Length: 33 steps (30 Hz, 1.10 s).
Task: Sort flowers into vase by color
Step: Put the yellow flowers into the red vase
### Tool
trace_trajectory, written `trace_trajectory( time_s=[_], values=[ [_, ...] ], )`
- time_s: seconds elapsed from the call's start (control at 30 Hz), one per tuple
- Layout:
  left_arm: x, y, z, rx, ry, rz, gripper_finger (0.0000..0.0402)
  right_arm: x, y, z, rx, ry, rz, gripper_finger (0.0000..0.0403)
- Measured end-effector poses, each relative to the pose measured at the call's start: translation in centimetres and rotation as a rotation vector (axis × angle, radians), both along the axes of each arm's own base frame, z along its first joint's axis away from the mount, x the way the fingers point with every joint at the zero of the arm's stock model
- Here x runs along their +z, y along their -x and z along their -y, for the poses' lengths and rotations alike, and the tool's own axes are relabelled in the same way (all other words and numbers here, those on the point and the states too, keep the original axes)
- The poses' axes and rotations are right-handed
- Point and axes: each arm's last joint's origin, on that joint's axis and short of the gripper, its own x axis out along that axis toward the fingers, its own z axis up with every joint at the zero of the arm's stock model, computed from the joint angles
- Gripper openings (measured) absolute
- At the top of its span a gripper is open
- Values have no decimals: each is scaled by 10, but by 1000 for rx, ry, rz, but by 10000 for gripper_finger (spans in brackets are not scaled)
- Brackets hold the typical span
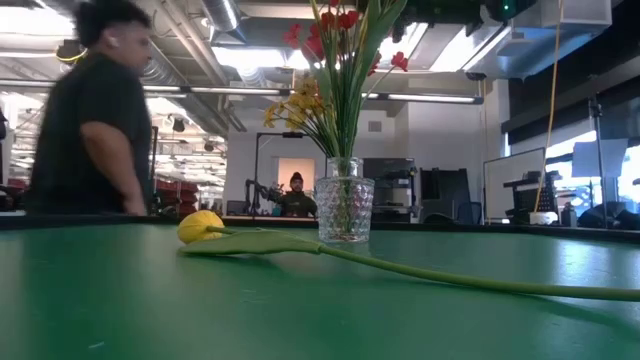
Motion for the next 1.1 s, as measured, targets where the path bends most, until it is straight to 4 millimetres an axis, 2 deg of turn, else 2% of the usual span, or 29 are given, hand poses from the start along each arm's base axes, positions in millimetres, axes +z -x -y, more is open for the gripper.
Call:
trace_trajectory(
  time_s=[0.2, 0.37, 0.57, 0.7, 0.8, 0.93, 1.0, 1.1],
  values=[
    [-1, 28, 2, 98, 58, -141, 205, -17, 11, 14, 40, -5, 6, 14],
    [-13, 43, -11, 148, 170, -262, 204, -45, 28, 27, 51, -8, 79, 14],
    [-35, 46, -30, 170, 261, -332, 204, -80, 47, 17, 67, 75, 229, 14],
    [-55, 54, -42, 212, 286, -360, 204, -94, 53, 11, 53, 84, 257, 14],
    [-67, 66, -50, 183, 318, -285, 204, -102, 52, 12, 45, 75, 241, 14],
    [-99, 75, -60, 19, 373, -208, 204, -117, 46, 17, 46, 39, 203, 14],
    [-114, 78, -64, -46, 402, -159, 204, -126, 39, 18, 73, 15, 175, 14],
    [-135, 83, -70, -54, 436, -118, 204, -142, 26, 17, 87, 9, 153, 14]
  ],
)
